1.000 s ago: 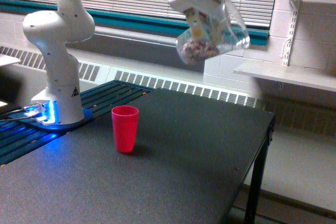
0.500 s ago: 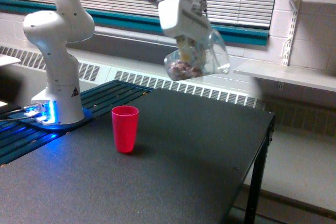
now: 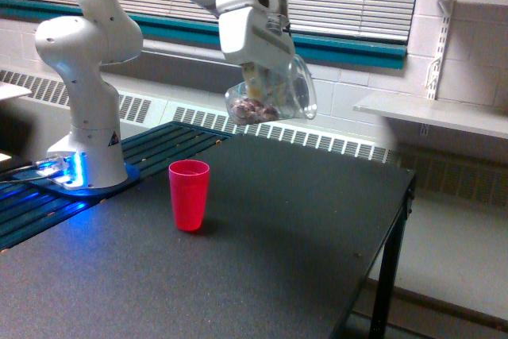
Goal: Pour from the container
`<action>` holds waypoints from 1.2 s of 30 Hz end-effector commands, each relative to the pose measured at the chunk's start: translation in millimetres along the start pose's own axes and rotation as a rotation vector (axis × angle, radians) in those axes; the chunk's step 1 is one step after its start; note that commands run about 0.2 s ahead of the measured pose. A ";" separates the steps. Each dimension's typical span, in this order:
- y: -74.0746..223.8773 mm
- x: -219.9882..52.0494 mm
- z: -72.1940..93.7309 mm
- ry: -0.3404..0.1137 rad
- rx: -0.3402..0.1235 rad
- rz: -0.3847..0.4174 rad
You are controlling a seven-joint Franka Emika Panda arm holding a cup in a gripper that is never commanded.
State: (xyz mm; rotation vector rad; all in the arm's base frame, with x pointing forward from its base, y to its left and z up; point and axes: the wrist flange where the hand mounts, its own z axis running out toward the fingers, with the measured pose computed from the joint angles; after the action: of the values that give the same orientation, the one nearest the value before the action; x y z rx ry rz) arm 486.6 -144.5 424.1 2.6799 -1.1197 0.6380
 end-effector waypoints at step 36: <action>37.2 -158.7 -17.0 -0.148 -0.037 -0.058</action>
State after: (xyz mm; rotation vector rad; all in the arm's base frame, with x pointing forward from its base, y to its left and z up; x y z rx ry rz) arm 366.1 -71.9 374.5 2.7532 -1.0522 0.4435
